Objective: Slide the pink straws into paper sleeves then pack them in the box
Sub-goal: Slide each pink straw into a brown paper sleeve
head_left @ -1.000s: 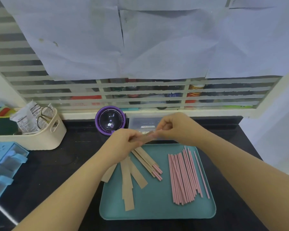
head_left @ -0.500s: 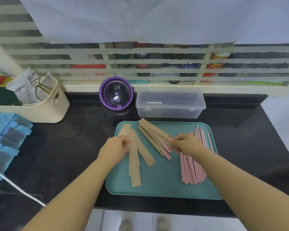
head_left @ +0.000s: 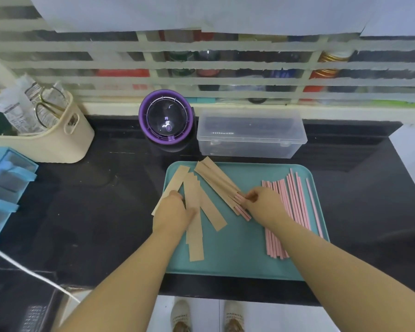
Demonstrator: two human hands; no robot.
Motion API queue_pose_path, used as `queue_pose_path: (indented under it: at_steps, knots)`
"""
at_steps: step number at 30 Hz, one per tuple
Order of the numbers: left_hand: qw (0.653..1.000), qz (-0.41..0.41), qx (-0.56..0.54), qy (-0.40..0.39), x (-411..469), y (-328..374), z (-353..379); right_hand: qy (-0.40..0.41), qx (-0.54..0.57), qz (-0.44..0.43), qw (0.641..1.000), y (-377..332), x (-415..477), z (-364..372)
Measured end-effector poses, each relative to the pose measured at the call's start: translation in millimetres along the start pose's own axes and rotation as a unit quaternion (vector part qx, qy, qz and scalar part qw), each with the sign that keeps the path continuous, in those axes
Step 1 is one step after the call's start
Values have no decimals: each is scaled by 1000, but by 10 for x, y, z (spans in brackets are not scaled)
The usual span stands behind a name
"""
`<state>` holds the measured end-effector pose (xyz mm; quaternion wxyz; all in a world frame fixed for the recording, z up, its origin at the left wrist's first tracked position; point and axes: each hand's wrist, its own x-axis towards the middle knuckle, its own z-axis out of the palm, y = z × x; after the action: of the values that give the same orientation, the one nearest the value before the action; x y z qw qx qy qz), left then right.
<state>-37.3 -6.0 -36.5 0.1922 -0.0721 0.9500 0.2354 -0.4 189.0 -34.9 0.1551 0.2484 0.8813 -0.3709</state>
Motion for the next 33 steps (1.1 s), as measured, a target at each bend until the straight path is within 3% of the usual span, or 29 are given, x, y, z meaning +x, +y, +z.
queue_pose_path:
  at_steps: [8,13,17,22,26,33]
  knots:
    - [998,-9,-63,-24,16,-62,-140,4,-41,-4,999,12,7,74]
    - [990,-25,-102,-93,26,-71,-259,26,-36,-20,999,-35,-47,-33]
    - [948,-19,-246,-203,-65,25,-421,-7,54,-42,998,-192,-130,-233]
    - [892,52,-346,-286,-282,333,-682,-153,222,-37,962,-505,-359,-535]
    - [910,156,-282,-259,-420,587,-884,-199,259,-99,940,-746,-547,-755]
    - [932,260,-204,-149,-605,871,-1170,-51,179,-189,964,-1029,-740,-1046]
